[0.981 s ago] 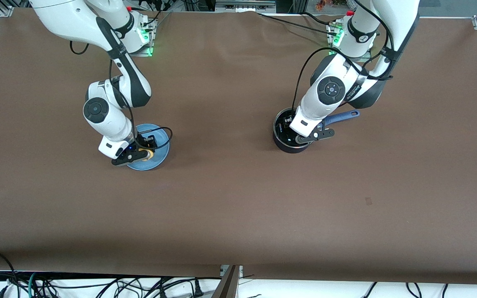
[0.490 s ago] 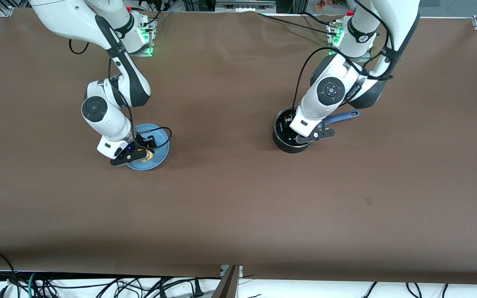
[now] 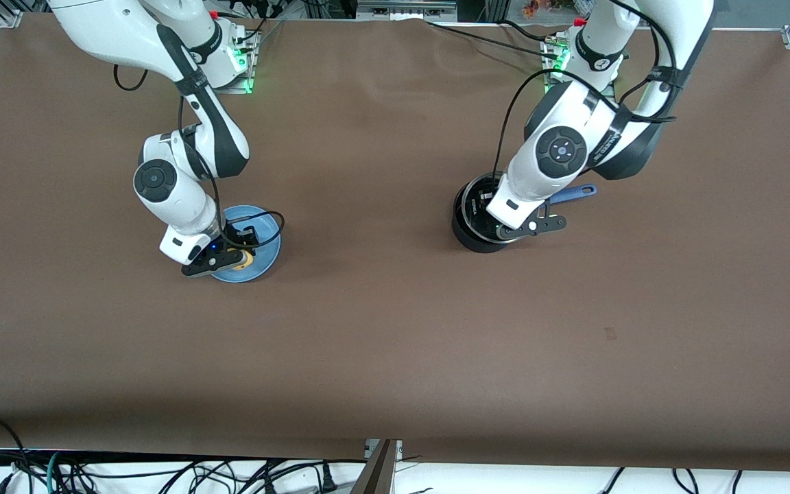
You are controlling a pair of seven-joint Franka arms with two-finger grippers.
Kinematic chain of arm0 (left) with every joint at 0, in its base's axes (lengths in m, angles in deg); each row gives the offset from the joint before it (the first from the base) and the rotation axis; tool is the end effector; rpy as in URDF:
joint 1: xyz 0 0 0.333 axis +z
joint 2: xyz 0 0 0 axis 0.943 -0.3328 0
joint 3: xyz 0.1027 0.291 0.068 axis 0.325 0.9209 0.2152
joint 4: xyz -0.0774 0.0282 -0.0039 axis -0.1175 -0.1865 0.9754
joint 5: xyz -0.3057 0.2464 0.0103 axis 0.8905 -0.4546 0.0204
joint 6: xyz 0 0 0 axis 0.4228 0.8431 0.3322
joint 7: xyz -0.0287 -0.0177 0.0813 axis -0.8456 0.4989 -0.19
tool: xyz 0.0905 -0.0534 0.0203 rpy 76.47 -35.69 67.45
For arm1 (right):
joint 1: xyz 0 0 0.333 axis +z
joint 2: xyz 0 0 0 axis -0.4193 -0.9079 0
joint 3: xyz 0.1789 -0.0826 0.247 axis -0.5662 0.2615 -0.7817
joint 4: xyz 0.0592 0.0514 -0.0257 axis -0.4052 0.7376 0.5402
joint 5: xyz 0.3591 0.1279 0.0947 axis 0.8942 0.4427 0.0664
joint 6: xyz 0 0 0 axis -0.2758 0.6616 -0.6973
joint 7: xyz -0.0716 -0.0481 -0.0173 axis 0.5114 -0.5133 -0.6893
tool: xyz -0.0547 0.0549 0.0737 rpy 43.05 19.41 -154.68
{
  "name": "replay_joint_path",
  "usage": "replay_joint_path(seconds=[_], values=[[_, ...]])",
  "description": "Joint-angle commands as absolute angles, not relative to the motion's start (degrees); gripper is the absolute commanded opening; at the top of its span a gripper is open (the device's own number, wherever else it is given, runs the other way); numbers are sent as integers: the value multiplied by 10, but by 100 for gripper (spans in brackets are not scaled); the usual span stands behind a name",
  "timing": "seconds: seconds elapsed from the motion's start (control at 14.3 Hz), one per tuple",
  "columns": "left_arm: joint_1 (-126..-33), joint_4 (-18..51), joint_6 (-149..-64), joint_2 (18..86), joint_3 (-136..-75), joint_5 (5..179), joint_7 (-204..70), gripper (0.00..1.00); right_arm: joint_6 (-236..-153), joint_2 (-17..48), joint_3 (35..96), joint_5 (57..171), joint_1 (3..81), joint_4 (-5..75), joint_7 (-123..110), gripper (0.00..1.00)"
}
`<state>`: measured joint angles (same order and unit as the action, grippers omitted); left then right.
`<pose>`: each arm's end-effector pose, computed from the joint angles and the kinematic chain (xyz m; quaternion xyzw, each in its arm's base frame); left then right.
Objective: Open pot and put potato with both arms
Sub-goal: 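Lift the potato with the right gripper while the left gripper lifts the lid, then carry the potato over the pot while the left gripper sets the lid down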
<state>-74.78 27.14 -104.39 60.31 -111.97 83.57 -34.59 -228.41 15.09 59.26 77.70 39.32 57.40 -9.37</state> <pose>0.5220 -0.2774 0.3356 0.9894 0.0883 -0.1150 0.0012 0.5664 0.1546 0.2246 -0.9884 -0.1468 -0.0375 0.0098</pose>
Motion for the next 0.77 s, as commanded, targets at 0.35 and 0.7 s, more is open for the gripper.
replay_joint_path(seconds=[0.35, 0.7], values=[[-615, 264, -1030, 616, -1116, 823, -617, 0, -2245, 159, 580, 785, 404, 526, -123, 67], [-517, 242, -1031, 583, -1113, 740, -776, 0, -2208, 156, 538, 784, 450, 460, -324, 65]])
